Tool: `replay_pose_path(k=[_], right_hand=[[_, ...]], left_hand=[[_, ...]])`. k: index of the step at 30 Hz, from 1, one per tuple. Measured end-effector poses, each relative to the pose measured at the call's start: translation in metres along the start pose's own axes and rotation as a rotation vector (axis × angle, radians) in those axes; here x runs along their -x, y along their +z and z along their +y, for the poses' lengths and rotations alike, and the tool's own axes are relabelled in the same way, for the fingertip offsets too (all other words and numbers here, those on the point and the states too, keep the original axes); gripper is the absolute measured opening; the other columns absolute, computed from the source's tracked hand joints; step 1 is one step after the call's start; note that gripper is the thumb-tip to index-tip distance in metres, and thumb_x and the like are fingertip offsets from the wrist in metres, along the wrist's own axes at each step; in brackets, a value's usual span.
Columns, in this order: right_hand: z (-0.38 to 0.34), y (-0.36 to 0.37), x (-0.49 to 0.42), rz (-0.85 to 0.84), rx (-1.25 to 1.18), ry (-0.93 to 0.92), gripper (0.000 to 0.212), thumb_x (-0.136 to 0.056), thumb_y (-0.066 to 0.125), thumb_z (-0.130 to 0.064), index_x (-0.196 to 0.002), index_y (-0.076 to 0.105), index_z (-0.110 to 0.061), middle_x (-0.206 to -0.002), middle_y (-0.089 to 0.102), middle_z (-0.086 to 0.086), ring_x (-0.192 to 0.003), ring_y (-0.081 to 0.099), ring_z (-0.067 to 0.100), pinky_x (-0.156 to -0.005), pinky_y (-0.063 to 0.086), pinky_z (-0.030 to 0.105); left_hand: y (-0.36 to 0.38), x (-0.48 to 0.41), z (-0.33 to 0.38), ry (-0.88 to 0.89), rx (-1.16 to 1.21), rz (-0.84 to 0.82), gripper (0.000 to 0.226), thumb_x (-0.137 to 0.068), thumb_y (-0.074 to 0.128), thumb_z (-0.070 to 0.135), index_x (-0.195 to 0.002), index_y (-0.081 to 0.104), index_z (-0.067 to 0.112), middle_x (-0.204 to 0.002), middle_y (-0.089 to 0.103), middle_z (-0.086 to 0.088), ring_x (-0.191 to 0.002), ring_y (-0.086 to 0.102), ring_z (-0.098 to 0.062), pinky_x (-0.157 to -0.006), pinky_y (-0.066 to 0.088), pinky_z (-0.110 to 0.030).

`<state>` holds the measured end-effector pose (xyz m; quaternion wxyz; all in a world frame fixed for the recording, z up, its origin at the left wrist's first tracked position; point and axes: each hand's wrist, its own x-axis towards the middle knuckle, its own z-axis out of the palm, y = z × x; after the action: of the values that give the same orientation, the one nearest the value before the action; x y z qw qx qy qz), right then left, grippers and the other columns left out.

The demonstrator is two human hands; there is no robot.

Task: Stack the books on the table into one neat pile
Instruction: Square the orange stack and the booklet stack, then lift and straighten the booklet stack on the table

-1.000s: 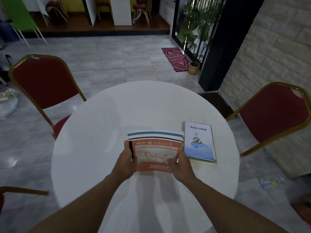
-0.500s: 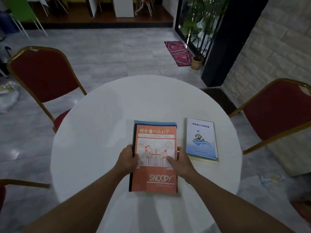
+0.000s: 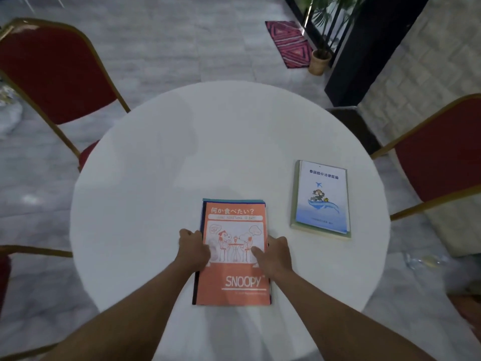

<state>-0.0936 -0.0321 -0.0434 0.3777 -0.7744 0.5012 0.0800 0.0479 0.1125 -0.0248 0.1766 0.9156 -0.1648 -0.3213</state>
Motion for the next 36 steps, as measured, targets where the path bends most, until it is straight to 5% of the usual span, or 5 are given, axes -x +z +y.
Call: replay_pose_path(k=[9,12,14,22,36], right_hand=[[0.001,-0.007,-0.008,-0.031,0.155,-0.033,0.045,-0.094,0.052,-0.05,-0.119,0.059,-0.014,-0.123,0.051,0.01,-0.115,0.056,0.027,-0.098,0.051,0.044],[0.005,-0.026,-0.013,0.0,0.069,-0.055,0.054,-0.095,0.051,-0.049,-0.133,0.055,-0.011,-0.136,0.049,0.012,-0.129,0.049,0.029,-0.108,0.043,0.042],[0.009,-0.045,-0.017,0.054,0.0,-0.063,0.06,-0.096,0.052,-0.046,-0.145,0.048,-0.011,-0.145,0.046,0.011,-0.138,0.042,0.028,-0.114,0.037,0.042],[0.035,-0.136,-0.061,0.323,-0.102,-0.056,0.048,-0.094,0.062,-0.034,-0.134,0.058,-0.008,-0.129,0.054,0.013,-0.126,0.049,0.03,-0.107,0.04,0.038],[0.097,-0.174,-0.141,0.186,-0.123,0.17,0.067,-0.086,0.066,-0.049,-0.133,0.044,-0.007,-0.139,0.043,0.017,-0.13,0.044,0.036,-0.106,0.042,0.043]], left_hand=[[-0.013,-0.007,0.019,0.065,-0.201,0.042,0.044,-0.092,0.058,0.015,-0.131,0.042,0.003,-0.135,0.041,-0.017,-0.125,0.044,-0.027,-0.1,0.045,-0.032],[-0.017,-0.008,0.041,0.173,-0.2,0.11,0.051,-0.091,0.057,0.015,-0.137,0.037,0.004,-0.135,0.04,-0.016,-0.127,0.041,-0.028,-0.103,0.046,-0.036],[-0.017,-0.011,0.062,0.25,-0.194,0.108,0.045,-0.092,0.055,0.014,-0.134,0.042,0.006,-0.135,0.042,-0.015,-0.127,0.04,-0.028,-0.106,0.044,-0.037],[0.014,-0.033,0.173,0.378,-0.182,-0.004,0.048,-0.096,0.053,0.025,-0.134,0.047,-0.003,-0.134,0.045,-0.024,-0.126,0.045,-0.037,-0.105,0.037,-0.037],[0.09,-0.072,0.273,0.178,-0.053,-0.195,0.048,-0.099,0.044,0.032,-0.132,0.046,-0.003,-0.134,0.046,-0.026,-0.126,0.043,-0.038,-0.104,0.037,-0.038]])
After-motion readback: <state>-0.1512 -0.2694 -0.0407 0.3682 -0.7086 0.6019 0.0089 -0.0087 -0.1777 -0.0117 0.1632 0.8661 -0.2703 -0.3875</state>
